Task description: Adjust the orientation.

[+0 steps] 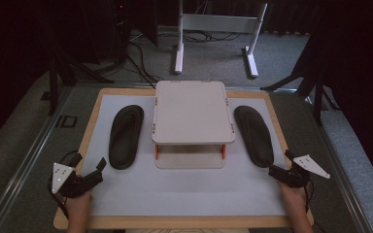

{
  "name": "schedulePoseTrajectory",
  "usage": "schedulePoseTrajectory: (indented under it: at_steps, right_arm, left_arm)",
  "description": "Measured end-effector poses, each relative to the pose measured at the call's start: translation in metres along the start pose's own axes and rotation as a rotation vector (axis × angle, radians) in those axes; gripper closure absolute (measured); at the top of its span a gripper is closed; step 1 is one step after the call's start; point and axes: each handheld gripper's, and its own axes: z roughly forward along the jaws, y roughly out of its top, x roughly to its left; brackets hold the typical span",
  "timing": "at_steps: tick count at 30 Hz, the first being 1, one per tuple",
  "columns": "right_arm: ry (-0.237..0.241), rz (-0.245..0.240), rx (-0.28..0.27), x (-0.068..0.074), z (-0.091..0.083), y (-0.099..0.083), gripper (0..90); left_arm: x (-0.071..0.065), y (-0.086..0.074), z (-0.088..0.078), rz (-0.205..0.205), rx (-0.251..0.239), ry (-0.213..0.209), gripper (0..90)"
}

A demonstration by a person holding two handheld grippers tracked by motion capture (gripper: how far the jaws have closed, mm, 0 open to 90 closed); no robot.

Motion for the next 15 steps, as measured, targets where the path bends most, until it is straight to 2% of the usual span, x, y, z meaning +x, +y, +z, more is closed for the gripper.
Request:
schedulePoseTrajectory:
  at_steps: [2, 5, 6, 7, 9, 11, 12, 13, 15]
  right_arm:
    - [0.001, 0.002, 0.006, 0.0, 0.0, 0.0, 11.1]
    - [0.009, -0.004, 0.01, 0.0, 0.001, 0.0, 11.1]
    - [0.009, -0.004, 0.01, 0.0, 0.001, 0.0, 11.1]
    - [0.014, -0.011, 0.013, 0.001, 0.001, 0.0, 11.1]
    - [0.017, -0.008, 0.014, 0.0, 0.001, 0.0, 11.1]
    - [0.017, -0.005, 0.013, 0.0, 0.001, 0.0, 11.1]
    - [0.02, 0.001, 0.021, 0.0, 0.002, 0.0, 11.1]
    - [0.02, 0.0, 0.022, 0.0, 0.002, 0.0, 11.1]
    - [0.026, -0.003, 0.023, 0.0, 0.002, 0.0, 11.1]
  left_arm:
    - [-0.004, 0.0, 0.0, 0.025, 0.002, 0.039, 7.6]
    - [-0.005, 0.0, 0.0, 0.03, -0.001, 0.037, 7.6]
    - [-0.008, -0.002, 0.001, 0.049, -0.006, 0.094, 7.6]
    - [-0.013, -0.004, 0.003, 0.085, -0.011, 0.171, 7.6]
    - [-0.016, -0.004, 0.004, 0.114, 0.004, 0.183, 7.6]
    - [-0.016, -0.003, 0.005, 0.115, 0.037, 0.155, 7.6]
    - [-0.017, -0.002, 0.005, 0.113, 0.046, 0.158, 7.6]
    - [-0.016, -0.001, 0.003, 0.1, 0.05, 0.12, 7.6]
    - [-0.013, 0.001, 0.001, 0.067, 0.075, 0.091, 7.6]
